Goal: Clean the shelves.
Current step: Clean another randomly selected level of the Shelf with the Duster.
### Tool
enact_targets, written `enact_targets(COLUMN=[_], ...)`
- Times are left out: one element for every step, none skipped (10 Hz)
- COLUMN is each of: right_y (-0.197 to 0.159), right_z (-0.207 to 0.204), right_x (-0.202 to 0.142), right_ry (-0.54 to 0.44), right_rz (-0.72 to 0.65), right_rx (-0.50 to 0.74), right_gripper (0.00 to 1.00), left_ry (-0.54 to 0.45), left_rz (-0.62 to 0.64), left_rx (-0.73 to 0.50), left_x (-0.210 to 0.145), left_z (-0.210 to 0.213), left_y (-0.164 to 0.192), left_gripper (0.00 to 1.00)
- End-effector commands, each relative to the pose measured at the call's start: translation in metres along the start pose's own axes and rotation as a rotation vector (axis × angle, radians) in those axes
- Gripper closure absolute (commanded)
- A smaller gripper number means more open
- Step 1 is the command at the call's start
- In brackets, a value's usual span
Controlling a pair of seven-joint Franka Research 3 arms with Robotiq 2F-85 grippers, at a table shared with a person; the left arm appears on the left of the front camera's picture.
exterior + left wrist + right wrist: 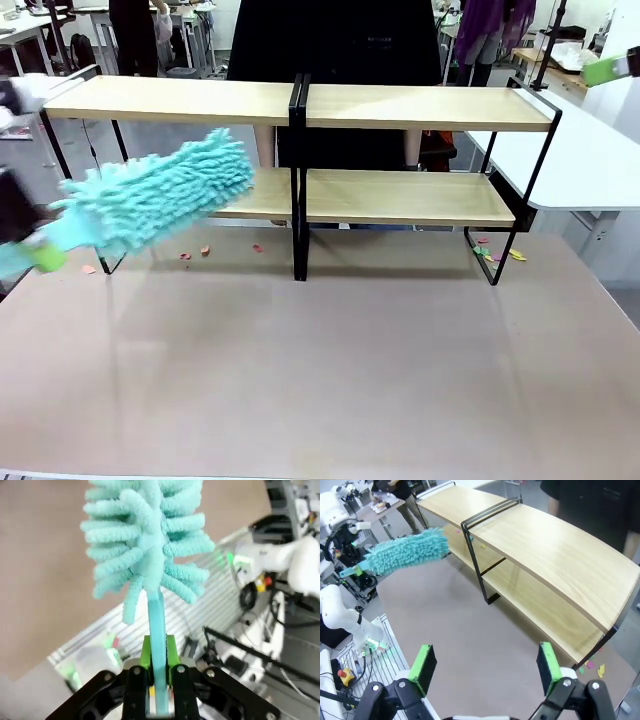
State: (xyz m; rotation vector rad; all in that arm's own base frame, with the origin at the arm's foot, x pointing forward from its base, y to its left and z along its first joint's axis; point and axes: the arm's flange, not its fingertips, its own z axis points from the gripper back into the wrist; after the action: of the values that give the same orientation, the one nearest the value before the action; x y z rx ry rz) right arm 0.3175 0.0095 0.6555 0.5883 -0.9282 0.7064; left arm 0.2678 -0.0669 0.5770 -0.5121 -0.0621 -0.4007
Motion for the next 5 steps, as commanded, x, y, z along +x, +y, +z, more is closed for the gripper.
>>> enact_targets(right_y=[0.000,0.000,0.000,0.000,0.000], right_z=[0.000,0.000,0.000,0.000,0.000], right_x=[0.001,0.001,0.001,0.001,0.001], right_ry=[-0.004,-0.004,-0.004,-0.004,-0.004], right_rz=[0.001,0.001,0.001,0.001,0.001], right_rx=[0.001,0.001,0.001,0.001,0.001], right_gripper=[0.00,0.00,0.00,0.00,0.00], left_ry=[0.082,0.105,0.084,0.020,-0.016], left_rz=[0.022,0.048,0.095,0.145,0.176], left_rx=[0.027,0.048,0.057,0.066,0.086], left_x=[0.054,0.068,0.080,0.091,0.100], left_z=[-0.009,-0.019,-0.027,-0.033,-0.037], left_y=[-0.010,-0.011,-0.011,-0.011,-0.012], left_gripper=[0.87,0.87,0.87,0.87,0.87])
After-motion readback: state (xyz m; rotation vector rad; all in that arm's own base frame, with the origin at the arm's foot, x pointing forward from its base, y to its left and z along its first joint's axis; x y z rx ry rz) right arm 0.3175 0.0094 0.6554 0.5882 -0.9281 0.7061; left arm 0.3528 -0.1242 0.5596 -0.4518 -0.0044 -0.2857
